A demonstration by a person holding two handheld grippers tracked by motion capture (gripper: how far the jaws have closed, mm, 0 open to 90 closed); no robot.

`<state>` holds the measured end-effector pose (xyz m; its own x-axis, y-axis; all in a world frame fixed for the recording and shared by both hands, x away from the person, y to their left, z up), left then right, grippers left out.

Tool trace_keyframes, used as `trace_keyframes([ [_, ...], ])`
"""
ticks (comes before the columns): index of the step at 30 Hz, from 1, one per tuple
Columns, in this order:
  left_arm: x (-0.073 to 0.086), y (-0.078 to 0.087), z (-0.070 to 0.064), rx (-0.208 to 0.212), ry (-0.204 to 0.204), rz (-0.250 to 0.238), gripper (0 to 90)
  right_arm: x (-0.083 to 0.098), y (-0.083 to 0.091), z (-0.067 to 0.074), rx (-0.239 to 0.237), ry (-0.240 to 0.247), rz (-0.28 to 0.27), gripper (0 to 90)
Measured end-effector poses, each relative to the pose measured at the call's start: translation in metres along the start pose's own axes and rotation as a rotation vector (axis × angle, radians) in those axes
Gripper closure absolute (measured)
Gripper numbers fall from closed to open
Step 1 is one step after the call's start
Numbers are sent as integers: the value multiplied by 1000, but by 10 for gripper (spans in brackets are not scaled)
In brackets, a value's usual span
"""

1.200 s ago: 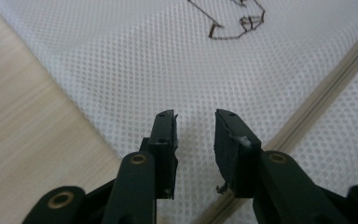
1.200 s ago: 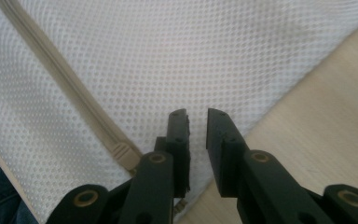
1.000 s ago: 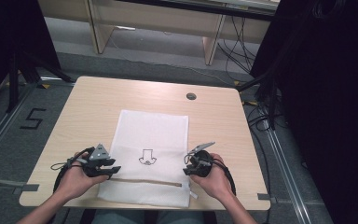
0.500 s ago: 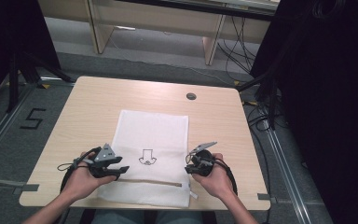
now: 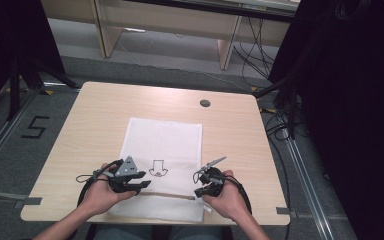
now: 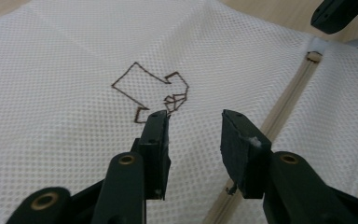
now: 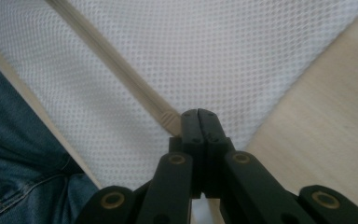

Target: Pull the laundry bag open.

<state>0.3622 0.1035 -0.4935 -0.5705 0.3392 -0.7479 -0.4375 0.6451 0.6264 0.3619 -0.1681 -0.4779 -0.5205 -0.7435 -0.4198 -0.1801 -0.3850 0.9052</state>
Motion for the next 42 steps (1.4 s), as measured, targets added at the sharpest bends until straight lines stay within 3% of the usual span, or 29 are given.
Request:
trace_keyframes([
  [2,-2,-1,-4,2,-16,8,630,1,-3,4,5,-27,46,900],
  [3,-2,-2,-5,9,-16,8,635,1,-6,2,5,5,43,900],
  [4,-2,-5,-7,24,-10,4,640,2,-8,2,6,8,50,900],
  [6,-3,-6,-9,31,-15,12,646,4,-12,3,-3,-17,75,900],
  [7,-3,-8,-10,39,-14,11,645,5,-13,1,-3,1,72,900],
  [9,-3,-10,-11,43,-21,16,643,5,-16,1,-13,-9,82,900],
  [10,-4,-11,-12,51,-40,11,640,5,-17,1,-9,-16,84,900],
  [12,-4,-13,-14,61,-23,14,635,4,-17,0,-12,-19,90,900],
  [13,-4,-13,-15,65,-49,28,631,5,-19,-3,-5,0,72,900],
  [15,-3,-17,-19,82,-28,25,623,4,-18,-3,-10,-25,77,900],
  [16,-4,-18,-21,86,-38,32,620,4,-19,-4,-9,-12,68,900],
  [17,-4,-19,-21,82,-52,45,618,5,-18,-4,-10,-40,76,900],
  [19,-5,-23,-26,104,-40,34,611,5,-19,-5,-12,-27,62,900],
  [20,-6,-24,-26,111,-64,38,605,5,-19,-5,-14,-33,63,900],
  [21,-7,-26,-29,118,-49,33,599,4,-19,-4,-19,-49,66,900],
  [24,-9,-32,-33,147,-53,39,580,5,-19,-7,-19,-26,57,900],
  [27,-11,-41,-39,190,-37,50,505,5,-19,-6,-20,-28,61,900],
  [32,-12,-49,-43,171,-73,63,459,3,-16,-6,-7,-26,56,900],
  [36,-15,-54,-44,170,-59,50,488,2,-17,-8,-3,-17,49,900],
  [39,-17,-55,-44,165,-69,58,515,3,-19,-7,-3,-39,62,900],
  [40,-18,-56,-45,169,-60,54,534,2,-19,-5,-12,-70,70,900],
  [41,-19,-57,-45,176,-83,55,549,3,-20,-7,-1,-48,66,900],
  [42,-19,-57,-46,167,-65,63,564,3,-21,-7,1,-38,68,900],
])
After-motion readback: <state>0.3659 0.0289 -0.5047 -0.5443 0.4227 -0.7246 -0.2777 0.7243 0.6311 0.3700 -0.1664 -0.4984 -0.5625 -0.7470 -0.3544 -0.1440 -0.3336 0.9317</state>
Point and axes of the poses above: each handheld gripper's, and its own axes: y roughly backward along the jaws, x roughly out of its underside, z roughly to its left, the point moved 2 cm from there along -y, roughly forward along the jaws, and after that the axes turned 15 degrees about y, right-handed, at the moved point
